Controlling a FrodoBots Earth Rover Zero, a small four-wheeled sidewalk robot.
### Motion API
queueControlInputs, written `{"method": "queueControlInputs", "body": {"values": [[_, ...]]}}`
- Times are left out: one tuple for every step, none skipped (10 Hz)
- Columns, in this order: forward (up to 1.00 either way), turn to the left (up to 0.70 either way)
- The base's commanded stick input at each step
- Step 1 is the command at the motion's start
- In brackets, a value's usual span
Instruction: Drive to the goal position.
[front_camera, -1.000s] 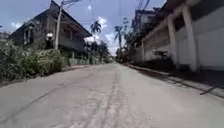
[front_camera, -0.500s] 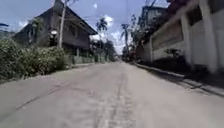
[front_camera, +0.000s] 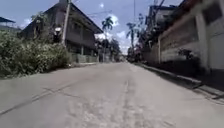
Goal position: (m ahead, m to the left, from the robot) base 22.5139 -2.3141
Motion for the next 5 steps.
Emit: {"method": "queueControlInputs", "body": {"values": [[1.0, -0.31], [1.0, -0.31], [1.0, -0.31], [1.0, -0.31], [1.0, -0.31]]}}
